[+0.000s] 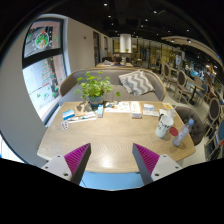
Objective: Pour water
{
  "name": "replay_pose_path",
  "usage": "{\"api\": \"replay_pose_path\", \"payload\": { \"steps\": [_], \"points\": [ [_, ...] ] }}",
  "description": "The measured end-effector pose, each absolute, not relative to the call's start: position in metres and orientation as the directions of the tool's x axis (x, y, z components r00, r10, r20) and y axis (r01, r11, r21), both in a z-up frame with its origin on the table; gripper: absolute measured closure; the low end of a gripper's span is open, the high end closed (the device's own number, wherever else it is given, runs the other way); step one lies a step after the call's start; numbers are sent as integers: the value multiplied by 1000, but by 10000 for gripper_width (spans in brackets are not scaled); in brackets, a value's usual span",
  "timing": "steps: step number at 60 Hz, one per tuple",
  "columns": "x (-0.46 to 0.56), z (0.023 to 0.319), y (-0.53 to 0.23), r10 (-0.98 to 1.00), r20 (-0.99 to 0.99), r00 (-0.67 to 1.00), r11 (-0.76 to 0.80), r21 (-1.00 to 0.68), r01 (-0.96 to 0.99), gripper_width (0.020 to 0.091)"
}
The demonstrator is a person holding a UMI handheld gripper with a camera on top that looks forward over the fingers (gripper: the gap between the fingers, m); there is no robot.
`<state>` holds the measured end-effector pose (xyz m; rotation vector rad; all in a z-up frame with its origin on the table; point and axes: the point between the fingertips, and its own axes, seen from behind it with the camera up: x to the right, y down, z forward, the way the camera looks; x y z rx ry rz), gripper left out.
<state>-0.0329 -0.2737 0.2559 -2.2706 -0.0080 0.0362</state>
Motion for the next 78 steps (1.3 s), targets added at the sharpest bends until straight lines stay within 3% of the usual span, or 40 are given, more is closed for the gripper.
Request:
{"api": "replay_pose_path", "payload": {
  "steps": [6, 38, 67, 72, 78],
  "points": [
    [-20, 251, -276, -7, -29, 1000, -652, -758, -27, 246],
    [271, 141, -259, -142, 5, 990, -609, -789, -83, 252],
    [401, 70, -144, -158, -25, 987, -530, -841, -106, 253],
    [402, 62, -130, -136, -18, 991, -520, -849, -87, 314],
    [405, 58, -118, -118, -12, 993, -500, -863, -70, 512]
  ]
}}
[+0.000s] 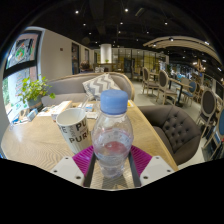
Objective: Pour water
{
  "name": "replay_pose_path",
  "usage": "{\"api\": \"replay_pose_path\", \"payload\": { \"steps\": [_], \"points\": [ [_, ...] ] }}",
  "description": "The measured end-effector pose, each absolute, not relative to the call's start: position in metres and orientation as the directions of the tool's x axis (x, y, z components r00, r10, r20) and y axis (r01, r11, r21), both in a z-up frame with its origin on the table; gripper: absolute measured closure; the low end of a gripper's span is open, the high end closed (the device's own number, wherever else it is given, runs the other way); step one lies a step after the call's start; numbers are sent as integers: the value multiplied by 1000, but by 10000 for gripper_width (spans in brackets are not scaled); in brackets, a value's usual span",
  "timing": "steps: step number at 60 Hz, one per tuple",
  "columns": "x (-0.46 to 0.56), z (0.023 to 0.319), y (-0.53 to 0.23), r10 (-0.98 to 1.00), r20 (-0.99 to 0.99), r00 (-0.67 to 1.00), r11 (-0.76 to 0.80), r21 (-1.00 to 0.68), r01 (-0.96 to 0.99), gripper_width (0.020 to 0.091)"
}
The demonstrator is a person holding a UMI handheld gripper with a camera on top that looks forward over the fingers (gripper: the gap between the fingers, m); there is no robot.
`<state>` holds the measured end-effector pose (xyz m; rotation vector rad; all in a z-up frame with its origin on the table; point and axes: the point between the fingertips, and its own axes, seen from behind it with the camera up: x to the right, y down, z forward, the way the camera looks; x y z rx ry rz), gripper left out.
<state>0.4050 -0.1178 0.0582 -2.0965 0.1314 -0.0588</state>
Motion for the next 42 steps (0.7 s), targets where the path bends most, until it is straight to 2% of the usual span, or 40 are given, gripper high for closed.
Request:
{"api": "replay_pose_path", "payload": {
  "steps": [1, 4, 11, 13, 14, 16, 17, 24, 31, 42],
  "points": [
    [406, 58, -117, -116, -10, 993, -498, -865, -67, 565],
    [406, 58, -114, -110, -7, 994, -485, -872, -60, 579],
    [409, 59, -113, -116, -10, 993, -480, -875, -65, 704],
    [410, 59, -114, -121, -9, 993, -481, -874, -66, 709],
    [410, 59, -114, -120, -7, 993, -482, -874, -65, 740],
    [410, 59, -114, -118, -6, 993, -486, -872, -64, 740],
    [409, 59, -114, -116, -6, 993, -487, -871, -62, 766],
    [408, 64, -115, -105, 15, 994, -497, -867, -39, 769],
    [411, 82, -114, -100, 59, 993, -490, -872, 2, 770],
    [441, 123, -101, -105, 285, 953, -489, -849, 200, 771]
  ]
}}
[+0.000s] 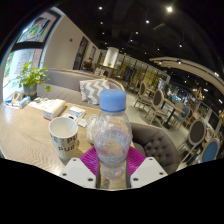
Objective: Pour water
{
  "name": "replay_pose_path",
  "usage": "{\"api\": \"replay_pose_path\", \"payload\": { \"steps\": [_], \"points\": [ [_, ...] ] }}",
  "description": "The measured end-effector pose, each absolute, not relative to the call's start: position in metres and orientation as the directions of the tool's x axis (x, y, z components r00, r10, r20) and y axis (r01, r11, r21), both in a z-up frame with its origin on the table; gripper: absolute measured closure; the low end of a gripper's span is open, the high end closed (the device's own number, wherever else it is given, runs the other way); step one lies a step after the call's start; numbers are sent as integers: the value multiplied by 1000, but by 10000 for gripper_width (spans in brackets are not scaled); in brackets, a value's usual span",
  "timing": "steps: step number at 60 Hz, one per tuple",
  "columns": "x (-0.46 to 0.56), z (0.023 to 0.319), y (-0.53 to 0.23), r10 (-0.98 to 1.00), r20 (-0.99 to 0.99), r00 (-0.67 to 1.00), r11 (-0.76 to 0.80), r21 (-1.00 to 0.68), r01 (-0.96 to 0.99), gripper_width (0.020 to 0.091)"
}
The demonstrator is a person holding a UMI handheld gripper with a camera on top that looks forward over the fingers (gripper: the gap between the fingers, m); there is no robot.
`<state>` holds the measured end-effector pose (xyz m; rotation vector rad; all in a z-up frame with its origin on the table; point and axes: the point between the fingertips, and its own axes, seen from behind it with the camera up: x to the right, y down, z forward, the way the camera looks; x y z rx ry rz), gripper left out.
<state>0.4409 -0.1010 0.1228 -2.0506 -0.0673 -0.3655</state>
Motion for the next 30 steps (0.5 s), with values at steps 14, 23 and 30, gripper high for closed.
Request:
{"api": "replay_pose_path", "payload": {
  "steps": [14, 23, 30],
  "points": [
    [478, 170, -59, -28, 797, 603, -512, -529, 677, 770],
    [472, 185, -35, 74, 971, 228, -456, -171, 873, 769],
    [456, 184, -24, 137, 990, 9, -394, 46, 918, 766]
  ]
}}
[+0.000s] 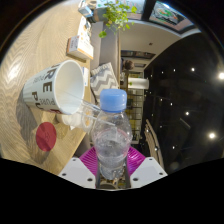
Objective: Pour water
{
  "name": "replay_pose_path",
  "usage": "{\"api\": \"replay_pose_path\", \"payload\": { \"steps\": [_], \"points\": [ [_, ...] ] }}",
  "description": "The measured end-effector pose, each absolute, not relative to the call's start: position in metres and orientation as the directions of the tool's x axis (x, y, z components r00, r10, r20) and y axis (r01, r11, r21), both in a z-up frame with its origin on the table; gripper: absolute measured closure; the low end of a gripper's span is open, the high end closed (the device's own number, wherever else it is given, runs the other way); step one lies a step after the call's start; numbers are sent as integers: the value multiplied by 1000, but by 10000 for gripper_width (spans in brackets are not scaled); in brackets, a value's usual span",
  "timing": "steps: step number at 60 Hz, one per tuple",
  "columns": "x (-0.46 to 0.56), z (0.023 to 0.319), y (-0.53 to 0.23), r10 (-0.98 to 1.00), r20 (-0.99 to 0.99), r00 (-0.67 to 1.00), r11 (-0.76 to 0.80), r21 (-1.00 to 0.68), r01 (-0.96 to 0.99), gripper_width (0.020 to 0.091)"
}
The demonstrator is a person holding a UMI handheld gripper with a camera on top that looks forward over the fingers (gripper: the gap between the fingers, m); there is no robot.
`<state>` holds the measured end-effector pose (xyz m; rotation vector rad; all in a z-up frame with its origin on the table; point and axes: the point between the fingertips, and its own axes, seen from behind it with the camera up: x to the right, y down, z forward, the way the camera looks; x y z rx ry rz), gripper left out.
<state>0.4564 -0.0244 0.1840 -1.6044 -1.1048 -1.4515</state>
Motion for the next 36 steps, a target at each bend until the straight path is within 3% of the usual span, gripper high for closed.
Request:
{"api": "replay_pose_path", "payload": {
  "steps": [9, 21, 29, 36],
  "points": [
    [458, 188, -14, 172, 958, -231, -377, 280, 883, 769],
    [457, 186, -14, 206, 937, -282, -351, 339, 873, 770],
    [456, 183, -16, 212, 952, -219, -356, 284, 890, 768],
    [454, 184, -17, 205, 979, -16, -383, 95, 919, 768]
  ]
}}
